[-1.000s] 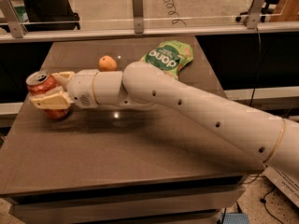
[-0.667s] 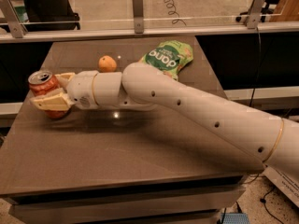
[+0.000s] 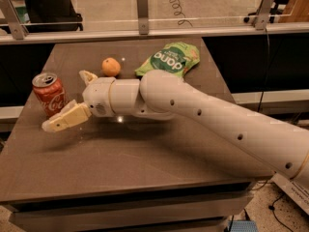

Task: Place coke can upright

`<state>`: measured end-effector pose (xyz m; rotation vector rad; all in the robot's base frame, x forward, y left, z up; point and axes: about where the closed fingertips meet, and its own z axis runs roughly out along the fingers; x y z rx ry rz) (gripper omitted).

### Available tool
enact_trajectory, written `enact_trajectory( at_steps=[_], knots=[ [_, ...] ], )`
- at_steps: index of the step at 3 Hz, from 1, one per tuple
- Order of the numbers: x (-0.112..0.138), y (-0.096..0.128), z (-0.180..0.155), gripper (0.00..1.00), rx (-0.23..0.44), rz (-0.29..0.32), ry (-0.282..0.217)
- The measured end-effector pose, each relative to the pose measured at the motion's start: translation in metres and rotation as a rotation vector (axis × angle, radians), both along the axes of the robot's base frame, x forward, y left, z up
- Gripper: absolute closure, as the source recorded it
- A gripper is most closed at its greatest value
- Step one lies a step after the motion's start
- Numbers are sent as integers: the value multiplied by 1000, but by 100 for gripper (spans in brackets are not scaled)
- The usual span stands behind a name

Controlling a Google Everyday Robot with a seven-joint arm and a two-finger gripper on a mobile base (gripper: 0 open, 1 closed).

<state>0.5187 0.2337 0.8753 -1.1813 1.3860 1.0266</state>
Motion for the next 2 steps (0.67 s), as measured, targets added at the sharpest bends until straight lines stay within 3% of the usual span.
enact_trajectory(
  at_steps=[2],
  knots=[
    [8,-65,16,0,-84,-25,-68]
  ],
)
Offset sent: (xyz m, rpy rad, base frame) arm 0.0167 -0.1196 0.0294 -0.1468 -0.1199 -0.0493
